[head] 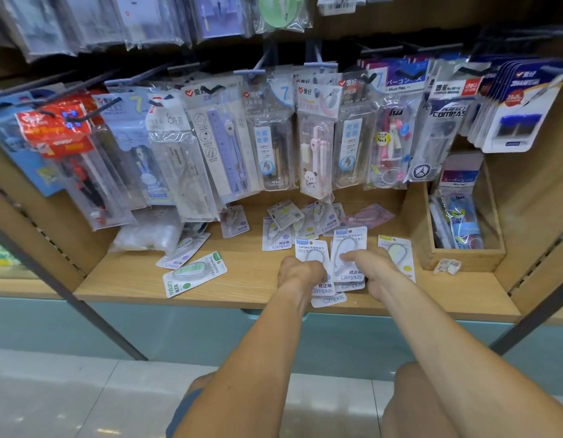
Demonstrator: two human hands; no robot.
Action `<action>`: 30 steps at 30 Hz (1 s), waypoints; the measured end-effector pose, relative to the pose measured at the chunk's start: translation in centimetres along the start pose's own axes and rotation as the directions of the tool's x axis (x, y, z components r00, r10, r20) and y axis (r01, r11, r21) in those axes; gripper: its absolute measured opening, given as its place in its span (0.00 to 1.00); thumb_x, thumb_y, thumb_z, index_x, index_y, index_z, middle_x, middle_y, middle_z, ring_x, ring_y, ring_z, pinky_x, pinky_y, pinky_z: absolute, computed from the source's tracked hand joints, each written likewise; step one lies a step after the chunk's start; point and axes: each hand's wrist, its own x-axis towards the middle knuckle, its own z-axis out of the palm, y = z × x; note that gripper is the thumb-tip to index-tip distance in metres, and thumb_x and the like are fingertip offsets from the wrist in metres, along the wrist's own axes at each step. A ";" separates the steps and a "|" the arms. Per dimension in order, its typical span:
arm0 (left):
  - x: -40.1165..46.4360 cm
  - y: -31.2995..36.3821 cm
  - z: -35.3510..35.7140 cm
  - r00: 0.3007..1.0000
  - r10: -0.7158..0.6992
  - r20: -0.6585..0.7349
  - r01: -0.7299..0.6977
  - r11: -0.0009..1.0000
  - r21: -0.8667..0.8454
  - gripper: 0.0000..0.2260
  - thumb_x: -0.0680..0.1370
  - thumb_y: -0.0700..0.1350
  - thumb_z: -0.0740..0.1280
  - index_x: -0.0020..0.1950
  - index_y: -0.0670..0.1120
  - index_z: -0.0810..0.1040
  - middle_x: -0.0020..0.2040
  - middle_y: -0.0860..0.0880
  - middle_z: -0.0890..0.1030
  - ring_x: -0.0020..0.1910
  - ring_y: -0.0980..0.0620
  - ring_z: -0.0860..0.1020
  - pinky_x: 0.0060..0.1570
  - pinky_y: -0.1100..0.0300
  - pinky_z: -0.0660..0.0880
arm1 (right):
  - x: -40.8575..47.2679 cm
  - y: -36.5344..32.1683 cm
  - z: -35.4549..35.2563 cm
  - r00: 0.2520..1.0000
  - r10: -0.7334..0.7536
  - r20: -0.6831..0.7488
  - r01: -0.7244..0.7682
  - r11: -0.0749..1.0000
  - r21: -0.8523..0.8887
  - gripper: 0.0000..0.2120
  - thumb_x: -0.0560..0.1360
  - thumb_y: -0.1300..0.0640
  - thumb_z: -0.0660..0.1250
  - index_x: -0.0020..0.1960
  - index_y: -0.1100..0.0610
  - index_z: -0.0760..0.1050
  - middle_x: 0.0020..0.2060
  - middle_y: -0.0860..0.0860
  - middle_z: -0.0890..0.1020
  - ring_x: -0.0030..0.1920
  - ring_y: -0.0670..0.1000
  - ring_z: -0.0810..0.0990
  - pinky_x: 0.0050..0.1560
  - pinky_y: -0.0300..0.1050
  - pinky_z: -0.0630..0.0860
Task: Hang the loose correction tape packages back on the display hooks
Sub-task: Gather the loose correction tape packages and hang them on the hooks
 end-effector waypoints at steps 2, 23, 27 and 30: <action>0.0 -0.2 0.1 1.000 0.007 0.029 -0.004 0.995 -0.096 0.14 0.70 0.35 0.74 0.51 0.42 0.72 0.52 0.42 0.81 0.55 0.38 0.82 0.58 0.42 0.82 | -0.2 0.4 -0.7 0.999 -0.025 -0.046 0.029 0.996 0.088 0.25 0.75 0.64 0.72 0.70 0.62 0.71 0.64 0.57 0.78 0.61 0.59 0.77 0.56 0.50 0.75; -0.4 -2.4 -1.8 0.874 0.295 0.386 -0.107 0.892 -0.439 0.33 0.65 0.33 0.59 0.71 0.46 0.74 0.61 0.42 0.85 0.60 0.36 0.83 0.61 0.29 0.77 | -2.6 2.0 0.7 0.954 -0.145 0.261 0.037 0.924 0.380 0.16 0.75 0.63 0.66 0.63 0.63 0.77 0.51 0.61 0.84 0.49 0.60 0.83 0.60 0.63 0.76; -0.5 -2.5 -1.9 0.844 0.394 0.364 -0.258 0.894 -0.367 0.17 0.83 0.46 0.68 0.72 0.51 0.74 0.63 0.49 0.85 0.60 0.50 0.85 0.60 0.51 0.82 | -2.4 2.3 0.3 0.933 -0.233 0.274 0.116 0.916 0.385 0.17 0.75 0.68 0.65 0.62 0.59 0.79 0.55 0.59 0.86 0.55 0.61 0.85 0.60 0.61 0.78; -0.4 -2.7 -2.2 0.780 0.508 0.367 -0.398 0.854 -0.336 0.25 0.81 0.41 0.71 0.75 0.55 0.68 0.67 0.54 0.82 0.64 0.55 0.82 0.63 0.56 0.80 | -2.3 2.8 -0.5 0.895 -0.357 0.268 0.235 0.888 0.395 0.23 0.74 0.73 0.63 0.66 0.60 0.77 0.60 0.59 0.85 0.62 0.60 0.82 0.63 0.59 0.78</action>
